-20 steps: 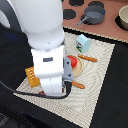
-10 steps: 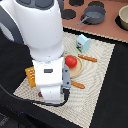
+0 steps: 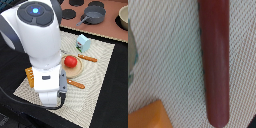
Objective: Interact with the objects in diverse but meaningful ways.
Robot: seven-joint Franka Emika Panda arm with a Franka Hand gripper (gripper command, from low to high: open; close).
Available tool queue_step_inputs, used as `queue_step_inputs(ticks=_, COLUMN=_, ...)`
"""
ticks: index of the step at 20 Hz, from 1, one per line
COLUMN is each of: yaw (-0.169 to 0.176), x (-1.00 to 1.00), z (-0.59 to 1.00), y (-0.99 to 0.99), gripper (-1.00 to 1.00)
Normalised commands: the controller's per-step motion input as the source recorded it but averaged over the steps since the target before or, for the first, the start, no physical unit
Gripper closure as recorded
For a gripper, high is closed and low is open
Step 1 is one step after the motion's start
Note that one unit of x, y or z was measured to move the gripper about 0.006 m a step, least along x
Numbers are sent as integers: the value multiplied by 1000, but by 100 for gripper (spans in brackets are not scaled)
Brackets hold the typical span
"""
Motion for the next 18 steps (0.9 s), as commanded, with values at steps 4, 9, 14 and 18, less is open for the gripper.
queue_step_inputs(ticks=4, yaw=0, x=69, z=-231, y=-193, gripper=-100)
queue_step_inputs(ticks=9, yaw=0, x=74, z=-208, y=-214, gripper=100)
queue_step_inputs(ticks=14, yaw=0, x=178, z=-163, y=-130, gripper=100)
queue_step_inputs(ticks=18, yaw=0, x=231, z=-169, y=-89, gripper=100)
